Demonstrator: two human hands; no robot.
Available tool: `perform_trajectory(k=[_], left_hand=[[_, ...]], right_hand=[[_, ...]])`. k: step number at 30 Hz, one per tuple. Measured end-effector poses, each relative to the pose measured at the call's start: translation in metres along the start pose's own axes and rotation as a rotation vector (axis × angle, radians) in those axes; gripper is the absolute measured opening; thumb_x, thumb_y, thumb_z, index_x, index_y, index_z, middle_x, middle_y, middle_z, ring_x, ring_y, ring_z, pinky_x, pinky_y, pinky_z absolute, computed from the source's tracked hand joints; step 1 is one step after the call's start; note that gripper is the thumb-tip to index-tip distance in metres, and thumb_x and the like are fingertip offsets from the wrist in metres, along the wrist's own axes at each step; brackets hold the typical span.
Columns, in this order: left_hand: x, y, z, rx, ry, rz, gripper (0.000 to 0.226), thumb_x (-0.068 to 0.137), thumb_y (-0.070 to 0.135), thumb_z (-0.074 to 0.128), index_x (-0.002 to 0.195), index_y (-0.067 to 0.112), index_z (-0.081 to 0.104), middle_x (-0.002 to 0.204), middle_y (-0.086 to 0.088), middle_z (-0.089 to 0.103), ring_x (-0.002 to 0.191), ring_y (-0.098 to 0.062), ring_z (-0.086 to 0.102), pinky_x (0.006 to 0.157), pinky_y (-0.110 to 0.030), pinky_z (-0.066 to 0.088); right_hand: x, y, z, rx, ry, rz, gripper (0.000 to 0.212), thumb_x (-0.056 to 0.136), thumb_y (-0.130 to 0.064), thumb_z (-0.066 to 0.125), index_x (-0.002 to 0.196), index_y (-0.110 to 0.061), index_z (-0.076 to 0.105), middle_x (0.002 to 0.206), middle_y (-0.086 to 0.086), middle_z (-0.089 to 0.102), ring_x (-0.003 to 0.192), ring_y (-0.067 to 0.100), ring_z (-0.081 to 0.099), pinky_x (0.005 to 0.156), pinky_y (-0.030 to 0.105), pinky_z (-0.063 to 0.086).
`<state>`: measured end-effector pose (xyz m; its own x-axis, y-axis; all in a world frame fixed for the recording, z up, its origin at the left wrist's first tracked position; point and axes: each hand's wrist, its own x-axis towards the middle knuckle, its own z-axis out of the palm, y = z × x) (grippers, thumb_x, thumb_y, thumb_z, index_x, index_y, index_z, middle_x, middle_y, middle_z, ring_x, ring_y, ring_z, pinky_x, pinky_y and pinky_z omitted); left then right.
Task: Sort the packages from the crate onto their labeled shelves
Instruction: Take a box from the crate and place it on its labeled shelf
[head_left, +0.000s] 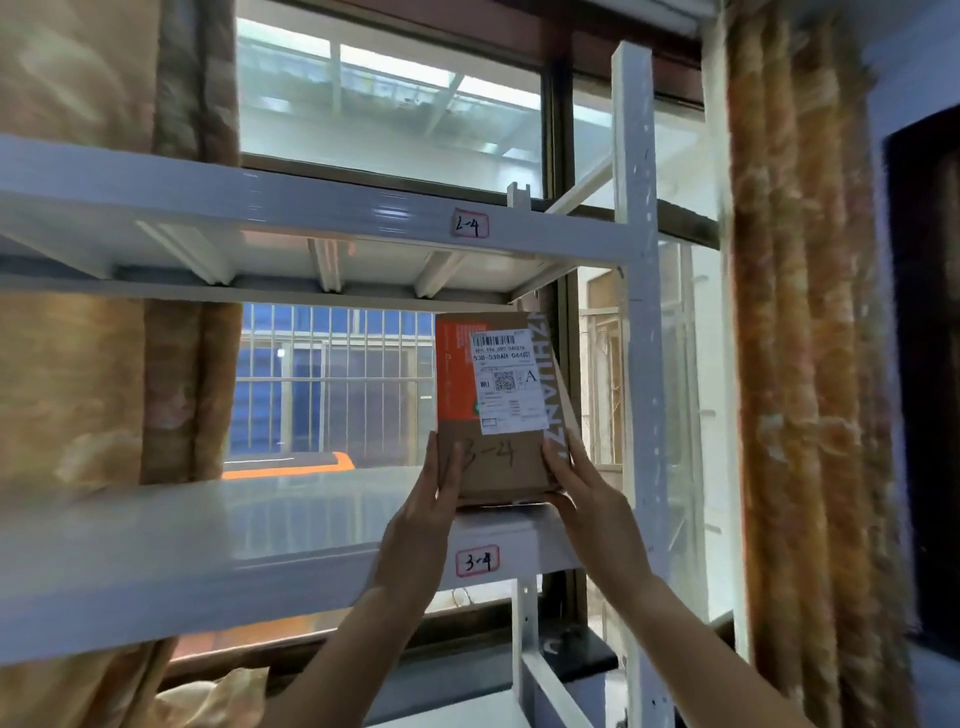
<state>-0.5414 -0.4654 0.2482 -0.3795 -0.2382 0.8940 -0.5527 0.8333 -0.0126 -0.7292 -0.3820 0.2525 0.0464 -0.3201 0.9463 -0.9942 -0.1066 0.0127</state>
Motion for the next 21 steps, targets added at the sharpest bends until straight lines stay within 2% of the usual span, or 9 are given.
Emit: perform_trajectory(k=[3,5,9,11,13,15,16,18,21], left_hand=[[0.000,0.001,0.012,0.100,-0.013,-0.052,0.129,0.047,-0.020,0.075,0.150,0.014,0.005,0.153,-0.018,0.020,0.058,-0.018,0.065,0.043,-0.022,0.052],[-0.001,0.003,0.016,0.139,-0.010,-0.083,0.125,0.050,-0.021,0.072,0.150,0.013,0.006,0.155,-0.016,0.015,0.044,-0.011,0.050,0.038,-0.017,0.043],[-0.004,0.003,0.017,0.181,0.001,-0.070,0.106,0.056,-0.021,0.063,0.148,0.009,0.020,0.156,-0.013,0.015,0.044,-0.005,0.031,0.040,-0.008,0.016],[-0.006,0.003,0.014,0.194,0.012,-0.040,0.094,0.060,-0.018,0.063,0.145,0.006,0.029,0.152,-0.015,0.025,0.044,-0.007,0.040,0.042,-0.008,0.021],[-0.008,0.004,0.013,0.225,0.030,0.019,0.073,0.071,-0.008,0.062,0.139,0.003,0.040,0.147,-0.019,0.033,0.061,-0.020,0.064,0.045,-0.016,0.042],[-0.013,0.001,0.019,0.274,0.028,0.058,0.052,0.088,0.015,0.053,0.137,0.002,0.043,0.146,-0.020,0.035,0.103,-0.032,0.065,0.067,-0.029,0.056],[-0.016,-0.001,0.022,0.299,0.001,0.046,0.053,0.092,0.030,0.045,0.138,0.004,0.041,0.146,-0.019,0.034,0.118,-0.034,0.055,0.081,-0.036,0.053],[-0.021,-0.003,0.027,0.359,-0.054,0.030,0.058,0.096,0.044,0.028,0.138,0.007,0.041,0.147,-0.016,0.034,0.129,-0.032,0.044,0.098,-0.044,0.040],[-0.023,-0.003,0.030,0.409,-0.079,0.034,0.062,0.098,0.047,0.016,0.136,0.008,0.046,0.144,-0.014,0.039,0.129,-0.031,0.043,0.103,-0.047,0.029]], right_hand=[[-0.001,0.007,0.012,0.006,-0.016,-0.032,0.088,0.071,0.001,0.078,0.146,-0.009,0.033,0.154,0.008,0.027,0.078,0.019,0.069,0.063,0.029,0.059],[-0.003,0.008,0.019,0.005,-0.014,-0.046,0.086,0.070,0.002,0.077,0.145,-0.003,0.033,0.154,0.008,0.026,0.081,0.019,0.068,0.063,0.026,0.057],[-0.011,0.009,0.029,0.035,-0.021,-0.062,0.071,0.081,-0.021,0.054,0.146,-0.003,0.030,0.153,0.016,0.025,0.093,0.024,0.068,0.058,0.029,0.058],[-0.018,0.012,0.037,0.030,-0.018,-0.071,0.069,0.086,-0.027,0.049,0.147,-0.005,0.026,0.154,0.016,0.024,0.101,0.027,0.066,0.062,0.030,0.060],[-0.024,0.012,0.045,0.052,0.001,-0.043,0.061,0.096,-0.032,0.038,0.149,-0.009,0.021,0.156,0.011,0.020,0.112,0.027,0.061,0.069,0.030,0.060],[-0.030,0.012,0.053,0.077,0.012,-0.002,0.057,0.099,-0.036,0.031,0.150,-0.011,0.021,0.157,0.007,0.019,0.126,0.027,0.051,0.083,0.029,0.055],[-0.032,0.011,0.056,0.070,0.016,0.008,0.057,0.099,-0.037,0.031,0.149,-0.011,0.022,0.157,0.006,0.019,0.132,0.027,0.045,0.089,0.030,0.050],[-0.035,0.011,0.060,0.040,0.018,0.014,0.056,0.100,-0.037,0.031,0.149,-0.012,0.024,0.156,0.006,0.021,0.138,0.027,0.034,0.098,0.033,0.041],[-0.035,0.011,0.061,0.013,0.003,0.031,0.056,0.100,-0.037,0.029,0.149,-0.012,0.022,0.156,0.007,0.021,0.139,0.027,0.032,0.104,0.037,0.035]])
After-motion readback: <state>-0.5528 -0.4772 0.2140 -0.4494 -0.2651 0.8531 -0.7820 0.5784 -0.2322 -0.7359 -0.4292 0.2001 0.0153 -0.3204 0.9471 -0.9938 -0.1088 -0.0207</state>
